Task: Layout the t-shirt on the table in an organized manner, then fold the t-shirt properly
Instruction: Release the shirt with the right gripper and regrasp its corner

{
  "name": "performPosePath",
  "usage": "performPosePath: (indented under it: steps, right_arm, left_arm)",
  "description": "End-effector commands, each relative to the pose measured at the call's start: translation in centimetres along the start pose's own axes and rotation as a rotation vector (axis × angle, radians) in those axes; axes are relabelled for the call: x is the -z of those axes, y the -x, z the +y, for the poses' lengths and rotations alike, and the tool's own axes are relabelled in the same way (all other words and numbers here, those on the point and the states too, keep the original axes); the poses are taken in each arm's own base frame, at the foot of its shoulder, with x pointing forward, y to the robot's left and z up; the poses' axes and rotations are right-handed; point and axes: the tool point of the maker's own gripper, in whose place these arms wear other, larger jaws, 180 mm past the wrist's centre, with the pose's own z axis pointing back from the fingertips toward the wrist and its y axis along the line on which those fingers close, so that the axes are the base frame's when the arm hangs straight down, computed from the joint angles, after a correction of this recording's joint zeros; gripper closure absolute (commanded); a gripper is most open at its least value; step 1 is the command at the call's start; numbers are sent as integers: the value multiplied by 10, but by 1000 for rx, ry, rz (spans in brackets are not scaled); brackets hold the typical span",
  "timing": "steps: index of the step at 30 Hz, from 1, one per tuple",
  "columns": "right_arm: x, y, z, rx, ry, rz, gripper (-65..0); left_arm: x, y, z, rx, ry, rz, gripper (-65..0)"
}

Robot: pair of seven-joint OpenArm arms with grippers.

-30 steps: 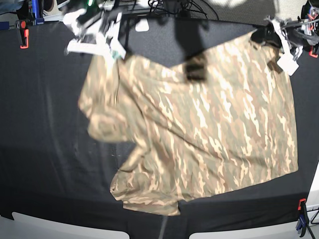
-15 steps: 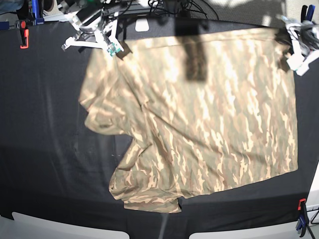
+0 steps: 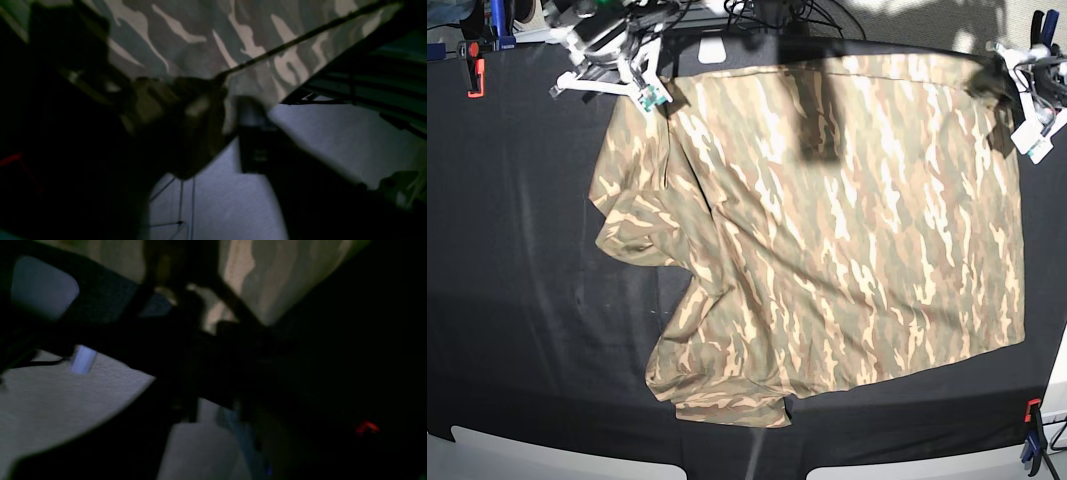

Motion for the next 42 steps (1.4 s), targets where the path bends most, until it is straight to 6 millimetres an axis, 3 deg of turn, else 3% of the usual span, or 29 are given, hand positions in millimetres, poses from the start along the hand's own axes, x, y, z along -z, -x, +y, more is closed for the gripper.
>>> performPosePath:
  steps: [1, 4, 7, 9, 12, 18, 22, 26, 36, 42]
  right_arm:
    - [-5, -1, -14, 13, 66, -3, -232]
    - [-13, 10, -56, 96, 307, 40, -239]
    - [-33, 19, -105, 177, 582, 44, -239]
    - [-46, 15, -130, 207, 710, -6, -239]
    - [-51, -7, -149, 276, 743, -121, -237]
    - [-42, -93, -148, 457, 477, -443, -237]
    - [-48, -138, -151, 444, 386, -552, -237]
    - [-33, -154, -152, 469, 336, -558, -237]
    - [39, -178, -167, 585, 64, -488, -237]
    - [58, -199, -177, 608, -98, -497, -237]
  left_arm:
    - [-6, -10, 1, 22, -3, -30, -316]
    - [-6, -12, 1, 22, -4, -42, -327]
    - [-7, -20, 3, 27, -16, -90, -327]
    - [-8, -28, 8, 39, -44, -131, -327]
    - [-9, -36, 12, 52, -68, -172, -327]
    - [-11, -46, 14, 62, -74, -195, -327]
    - [-12, -52, 8, 48, -38, -227, -327]
    - [-12, -53, 6, 43, -29, -230, -327]
    - [-12, -53, 6, 43, -28, -231, -327]
    - [-12, -53, 6, 43, -28, -235, -327]
